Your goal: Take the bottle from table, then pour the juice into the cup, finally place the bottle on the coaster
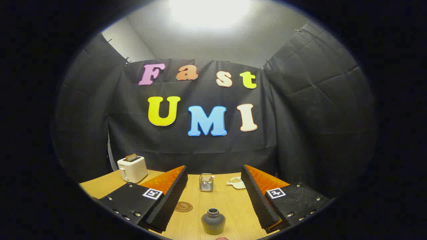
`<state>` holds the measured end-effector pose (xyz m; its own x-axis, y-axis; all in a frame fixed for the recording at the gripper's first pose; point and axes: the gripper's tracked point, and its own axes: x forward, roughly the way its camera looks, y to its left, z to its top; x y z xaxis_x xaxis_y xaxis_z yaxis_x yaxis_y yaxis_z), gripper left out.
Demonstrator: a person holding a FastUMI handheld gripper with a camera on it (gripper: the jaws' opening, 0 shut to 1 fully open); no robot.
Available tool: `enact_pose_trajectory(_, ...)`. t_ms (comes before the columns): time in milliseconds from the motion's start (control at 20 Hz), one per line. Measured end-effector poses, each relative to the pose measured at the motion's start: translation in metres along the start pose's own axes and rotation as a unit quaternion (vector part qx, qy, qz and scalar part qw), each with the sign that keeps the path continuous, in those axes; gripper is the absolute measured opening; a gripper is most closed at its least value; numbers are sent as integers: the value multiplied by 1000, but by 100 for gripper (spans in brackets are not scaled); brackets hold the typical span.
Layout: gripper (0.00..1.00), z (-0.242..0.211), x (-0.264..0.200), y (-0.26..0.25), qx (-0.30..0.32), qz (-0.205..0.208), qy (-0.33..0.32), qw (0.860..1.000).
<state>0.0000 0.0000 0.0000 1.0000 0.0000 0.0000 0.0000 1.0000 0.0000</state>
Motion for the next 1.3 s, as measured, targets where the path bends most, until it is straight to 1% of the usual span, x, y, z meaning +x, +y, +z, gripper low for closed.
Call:
enact_pose_trajectory(200, 97, -4, 3, -3, 1, 5, 2, 1000)
enact_pose_trajectory(800, 98, 2, 11, -2, 9, 20, -16, 1000)
enact_pose_trajectory(1300, 98, -11, 8, -1, 21, 35, -16, 999)
